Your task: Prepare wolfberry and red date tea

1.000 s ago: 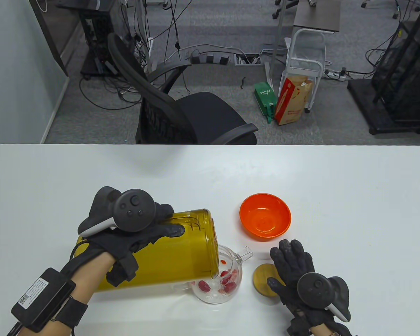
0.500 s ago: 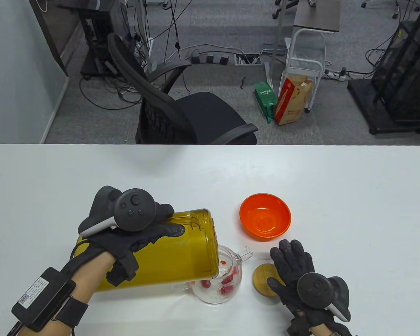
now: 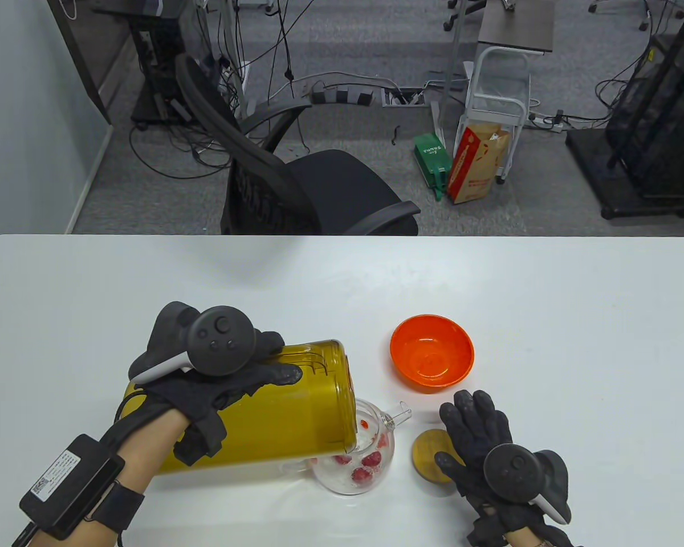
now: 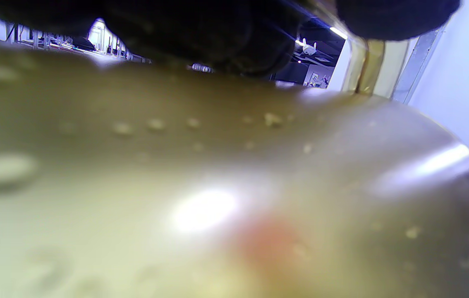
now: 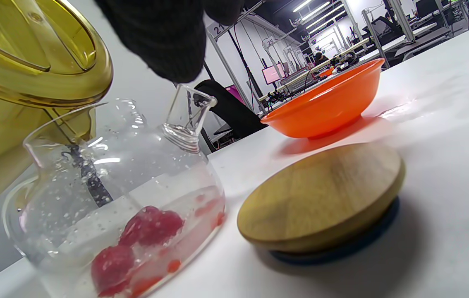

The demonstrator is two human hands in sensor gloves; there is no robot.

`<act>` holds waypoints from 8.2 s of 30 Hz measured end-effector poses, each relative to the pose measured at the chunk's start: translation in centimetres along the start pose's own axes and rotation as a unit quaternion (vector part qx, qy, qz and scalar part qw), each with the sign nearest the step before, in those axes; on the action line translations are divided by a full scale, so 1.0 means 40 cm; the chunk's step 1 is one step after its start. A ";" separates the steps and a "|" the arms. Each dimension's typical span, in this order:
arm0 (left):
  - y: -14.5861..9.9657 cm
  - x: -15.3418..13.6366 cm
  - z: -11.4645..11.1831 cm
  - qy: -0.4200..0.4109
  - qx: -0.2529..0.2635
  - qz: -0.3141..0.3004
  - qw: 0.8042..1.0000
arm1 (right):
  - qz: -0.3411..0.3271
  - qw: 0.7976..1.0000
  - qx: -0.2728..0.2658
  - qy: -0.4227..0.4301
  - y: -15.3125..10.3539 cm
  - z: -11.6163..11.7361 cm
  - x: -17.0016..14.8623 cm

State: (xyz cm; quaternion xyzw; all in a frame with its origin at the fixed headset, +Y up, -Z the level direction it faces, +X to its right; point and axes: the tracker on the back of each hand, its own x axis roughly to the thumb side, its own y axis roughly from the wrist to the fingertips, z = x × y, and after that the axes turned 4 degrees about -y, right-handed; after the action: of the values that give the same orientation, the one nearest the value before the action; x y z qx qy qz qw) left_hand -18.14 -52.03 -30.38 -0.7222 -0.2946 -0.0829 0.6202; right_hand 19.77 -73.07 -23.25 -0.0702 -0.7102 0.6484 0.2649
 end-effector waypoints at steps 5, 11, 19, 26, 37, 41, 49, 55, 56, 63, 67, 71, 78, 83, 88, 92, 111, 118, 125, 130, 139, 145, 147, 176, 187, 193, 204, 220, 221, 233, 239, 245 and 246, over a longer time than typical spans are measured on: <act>0.001 0.000 0.000 -0.001 -0.001 0.001 1.000 | 0.000 1.000 0.000 0.000 0.000 0.000 0.000; 0.001 0.001 0.001 -0.001 -0.001 0.001 1.000 | 0.000 1.000 0.002 -0.001 0.000 0.000 0.000; 0.002 0.003 0.002 0.001 -0.001 0.002 1.000 | 0.000 1.000 0.002 -0.001 0.000 -0.001 0.001; 0.001 0.005 0.002 0.005 -0.001 0.002 1.000 | 0.000 1.000 0.001 -0.001 0.000 -0.001 0.001; -0.001 0.008 0.003 0.009 0.000 0.004 1.000 | -0.004 1.000 0.001 -0.002 0.000 -0.001 0.003; -0.001 0.008 0.003 0.009 -0.001 0.005 1.000 | -0.002 1.000 0.000 0.000 -0.001 -0.002 0.001; -0.002 0.009 0.004 0.009 -0.001 0.006 1.000 | -0.003 1.000 0.001 -0.001 -0.002 -0.002 0.002; -0.003 0.010 0.004 0.010 -0.001 0.006 1.000 | -0.002 1.000 0.000 -0.001 -0.002 -0.002 0.002; -0.003 0.010 0.004 0.010 -0.001 0.006 1.000 | -0.002 1.000 0.000 -0.001 -0.002 -0.002 0.002; -0.003 0.011 0.006 0.012 -0.002 0.008 1.000 | -0.003 1.000 0.000 -0.001 -0.002 -0.002 0.002; -0.004 0.011 0.006 0.012 -0.001 0.008 1.000 | -0.004 1.000 0.000 -0.002 -0.002 -0.002 0.002; -0.005 0.012 0.006 0.013 -0.001 0.008 1.000 | -0.003 1.000 0.000 -0.002 -0.002 -0.002 0.002; -0.006 0.012 0.007 0.014 -0.001 0.007 1.000 | -0.003 1.000 0.001 -0.003 -0.002 -0.002 0.002; -0.009 0.013 0.008 0.016 0.001 0.007 1.000 | -0.001 1.000 -0.001 -0.002 -0.002 -0.003 0.001; -0.011 0.012 0.008 0.018 0.002 0.008 1.000 | -0.003 1.000 0.000 -0.002 -0.002 -0.002 0.002; -0.012 0.013 0.009 0.019 0.002 0.009 1.000 | -0.004 1.000 0.000 -0.002 -0.001 -0.002 0.002; -0.010 0.017 0.009 0.019 -0.001 0.010 1.000 | -0.004 1.000 0.000 -0.002 -0.002 -0.002 0.003; -0.010 0.019 0.010 0.020 -0.001 0.010 1.000 | -0.003 1.000 0.000 -0.002 -0.002 -0.003 0.002; -0.012 0.020 0.011 0.022 -0.001 0.011 1.000 | -0.004 1.000 -0.003 -0.002 -0.002 -0.004 0.002; -0.013 0.021 0.012 0.023 -0.002 0.011 1.000 | -0.004 1.000 -0.003 -0.003 -0.003 -0.004 0.002; -0.013 0.021 0.012 0.022 -0.002 0.013 1.000 | -0.004 1.000 -0.004 -0.003 -0.003 -0.004 0.002; -0.011 0.025 0.013 0.025 -0.004 0.014 1.000 | -0.005 1.000 -0.005 -0.003 -0.004 -0.005 0.002; -0.011 0.025 0.012 0.025 -0.004 0.013 1.000 | -0.006 1.000 -0.005 -0.003 -0.004 -0.005 0.003; -0.001 0.034 0.013 0.025 -0.009 0.014 1.000 | -0.006 1.000 -0.006 -0.003 -0.005 -0.007 0.004; 0.000 0.035 0.013 0.026 -0.010 0.015 1.000 | -0.007 1.000 -0.006 -0.003 -0.005 -0.006 0.004; -0.001 0.035 0.013 0.026 -0.010 0.015 1.000 | -0.006 1.000 -0.005 -0.003 -0.005 -0.006 0.004; -0.001 0.035 0.013 0.026 -0.010 0.016 0.999 | -0.007 1.000 0.001 -0.004 -0.004 -0.004 0.006; 0.001 0.037 0.015 0.025 -0.011 0.018 0.999 | -0.005 1.000 0.002 -0.004 -0.003 -0.004 0.006; 0.001 0.037 0.015 0.026 -0.011 0.018 0.999 | -0.004 1.000 0.001 -0.004 -0.003 -0.005 0.006; 0.003 0.038 0.015 0.025 -0.013 0.019 0.999 | -0.004 1.000 0.000 -0.004 -0.003 -0.006 0.006; 0.003 0.039 0.015 0.026 -0.012 0.019 0.999 | -0.005 1.000 0.000 -0.004 -0.003 -0.006 0.006; 0.003 0.040 0.016 0.027 -0.013 0.021 0.999 | -0.005 1.000 0.001 -0.004 -0.003 -0.006 0.006; 0.004 0.040 0.016 0.027 -0.013 0.021 0.999 | -0.006 1.000 0.001 -0.004 -0.003 -0.006 0.007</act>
State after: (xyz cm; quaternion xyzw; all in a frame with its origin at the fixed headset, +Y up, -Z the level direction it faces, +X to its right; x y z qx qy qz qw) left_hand -16.92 -50.93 -29.88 -0.7337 -0.2614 -0.0935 0.6201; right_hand 19.69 -72.76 -23.04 -0.0631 -0.7110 0.6481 0.2654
